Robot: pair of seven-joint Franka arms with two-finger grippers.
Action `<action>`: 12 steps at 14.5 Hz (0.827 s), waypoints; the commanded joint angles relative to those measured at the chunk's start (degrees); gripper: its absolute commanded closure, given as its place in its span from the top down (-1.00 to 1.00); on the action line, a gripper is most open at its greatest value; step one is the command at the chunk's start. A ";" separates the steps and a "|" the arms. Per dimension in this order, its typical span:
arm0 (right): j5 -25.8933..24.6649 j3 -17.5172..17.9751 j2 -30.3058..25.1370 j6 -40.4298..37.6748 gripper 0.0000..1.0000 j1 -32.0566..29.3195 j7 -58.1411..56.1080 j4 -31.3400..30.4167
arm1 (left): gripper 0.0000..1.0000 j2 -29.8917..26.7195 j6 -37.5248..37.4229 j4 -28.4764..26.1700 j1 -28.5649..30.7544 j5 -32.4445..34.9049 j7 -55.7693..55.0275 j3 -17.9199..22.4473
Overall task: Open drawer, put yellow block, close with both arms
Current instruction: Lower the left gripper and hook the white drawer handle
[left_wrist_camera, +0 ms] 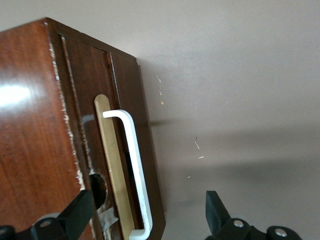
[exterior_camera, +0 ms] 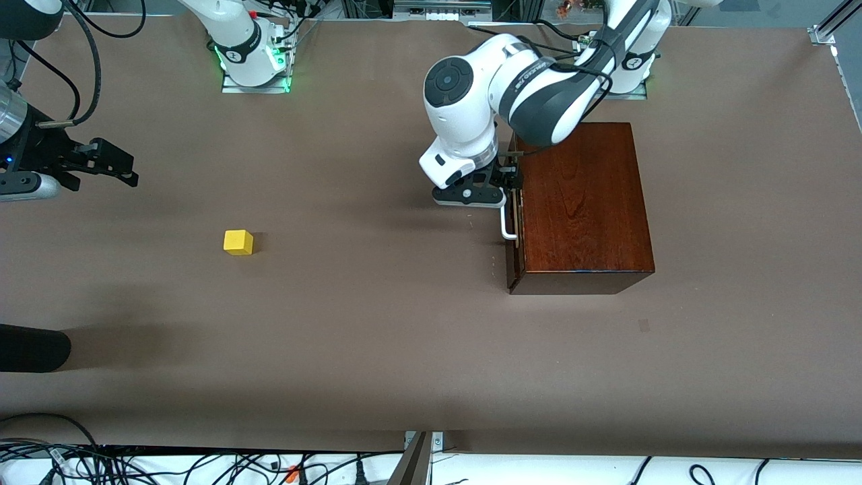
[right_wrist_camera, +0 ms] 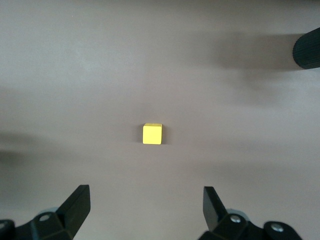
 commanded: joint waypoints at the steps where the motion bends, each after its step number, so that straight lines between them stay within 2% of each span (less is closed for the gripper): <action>1: -0.56 0.29 0.60 -0.52 1.00 -0.45 -0.45 1.53 | 1.00 0.31 1.56 -1.92 -0.18 2.79 0.62 0.11; 12: -0.65 0.29 0.60 -0.52 1.00 -0.45 -0.45 1.53 | 1.00 3.21 5.16 -4.47 -0.09 3.84 -4.12 0.29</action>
